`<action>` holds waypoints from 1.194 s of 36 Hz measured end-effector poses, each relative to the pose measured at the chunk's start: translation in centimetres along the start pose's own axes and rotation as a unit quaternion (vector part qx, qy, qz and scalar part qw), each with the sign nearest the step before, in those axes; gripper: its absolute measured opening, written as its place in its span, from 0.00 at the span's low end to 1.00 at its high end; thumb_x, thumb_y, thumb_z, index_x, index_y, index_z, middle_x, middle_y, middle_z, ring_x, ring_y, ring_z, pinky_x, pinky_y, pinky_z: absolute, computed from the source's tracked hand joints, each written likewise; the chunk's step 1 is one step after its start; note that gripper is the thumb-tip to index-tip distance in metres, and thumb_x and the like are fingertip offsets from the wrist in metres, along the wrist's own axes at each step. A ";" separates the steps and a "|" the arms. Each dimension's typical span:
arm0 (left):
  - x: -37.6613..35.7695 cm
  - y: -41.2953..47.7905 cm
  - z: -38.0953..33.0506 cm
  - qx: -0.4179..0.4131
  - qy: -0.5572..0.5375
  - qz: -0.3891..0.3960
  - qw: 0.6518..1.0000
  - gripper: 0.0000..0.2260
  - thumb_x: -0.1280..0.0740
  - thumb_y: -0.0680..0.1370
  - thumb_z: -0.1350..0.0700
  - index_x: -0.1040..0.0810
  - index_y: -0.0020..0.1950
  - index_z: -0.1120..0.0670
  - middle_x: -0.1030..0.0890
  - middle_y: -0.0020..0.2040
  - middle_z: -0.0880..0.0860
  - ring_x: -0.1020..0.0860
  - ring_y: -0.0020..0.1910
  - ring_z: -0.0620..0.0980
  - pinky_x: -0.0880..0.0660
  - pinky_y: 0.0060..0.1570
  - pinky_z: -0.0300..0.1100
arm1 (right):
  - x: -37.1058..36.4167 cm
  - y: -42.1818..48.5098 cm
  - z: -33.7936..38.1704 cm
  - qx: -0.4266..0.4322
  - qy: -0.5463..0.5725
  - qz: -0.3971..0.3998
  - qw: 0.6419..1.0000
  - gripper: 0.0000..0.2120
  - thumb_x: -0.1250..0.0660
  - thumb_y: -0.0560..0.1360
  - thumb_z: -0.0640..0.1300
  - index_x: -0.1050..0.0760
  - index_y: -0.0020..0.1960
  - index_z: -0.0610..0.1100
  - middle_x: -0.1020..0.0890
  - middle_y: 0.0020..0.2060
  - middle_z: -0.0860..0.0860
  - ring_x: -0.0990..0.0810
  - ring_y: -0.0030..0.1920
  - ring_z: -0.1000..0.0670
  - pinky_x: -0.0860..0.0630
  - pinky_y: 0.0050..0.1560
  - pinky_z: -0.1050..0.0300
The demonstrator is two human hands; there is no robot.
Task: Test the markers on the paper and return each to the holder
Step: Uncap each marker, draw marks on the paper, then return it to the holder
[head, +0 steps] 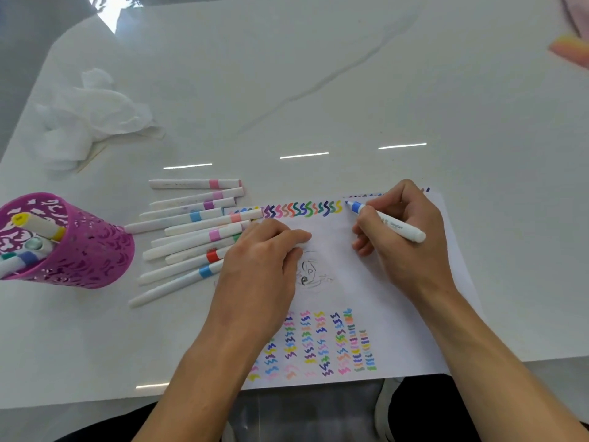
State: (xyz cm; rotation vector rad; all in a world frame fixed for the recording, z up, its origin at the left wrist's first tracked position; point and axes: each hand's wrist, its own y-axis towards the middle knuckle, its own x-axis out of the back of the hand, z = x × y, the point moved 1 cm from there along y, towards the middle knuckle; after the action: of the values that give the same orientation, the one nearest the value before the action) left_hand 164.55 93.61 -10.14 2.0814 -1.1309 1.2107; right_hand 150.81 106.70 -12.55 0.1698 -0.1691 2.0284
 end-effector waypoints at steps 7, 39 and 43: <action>0.0 0.1 -0.1 -0.002 -0.003 0.000 1.000 0.10 0.33 0.81 0.54 0.17 0.61 0.47 0.20 0.53 0.43 0.25 0.53 0.42 0.33 0.54 0.31 | 0.0 0.2 -0.4 -0.008 -0.005 0.003 1.000 0.06 0.30 0.72 0.45 0.26 0.43 0.47 0.15 0.35 0.48 0.15 0.30 0.46 0.19 0.30 0.54; 0.3 0.2 -0.4 0.022 -0.003 -0.002 1.000 0.10 0.33 0.81 0.54 0.16 0.60 0.48 0.19 0.55 0.42 0.26 0.50 0.37 0.38 0.53 0.22 | 0.2 0.1 0.1 -0.018 0.016 0.025 0.999 0.06 0.30 0.70 0.43 0.27 0.40 0.42 0.16 0.30 0.47 0.20 0.26 0.50 0.26 0.27 0.61; 0.3 0.2 -0.4 0.023 -0.003 -0.006 1.000 0.10 0.33 0.81 0.55 0.16 0.59 0.48 0.18 0.54 0.42 0.25 0.50 0.38 0.38 0.50 0.20 | 0.5 0.1 0.5 -0.003 0.047 0.008 0.999 0.04 0.31 0.72 0.41 0.27 0.42 0.44 0.17 0.30 0.45 0.20 0.26 0.44 0.26 0.25 0.57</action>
State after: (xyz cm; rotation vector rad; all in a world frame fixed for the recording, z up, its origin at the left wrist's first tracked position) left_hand 164.33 93.65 -9.67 2.1233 -1.1020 1.2371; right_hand 150.55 107.01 -11.96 0.0688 -0.1174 2.0461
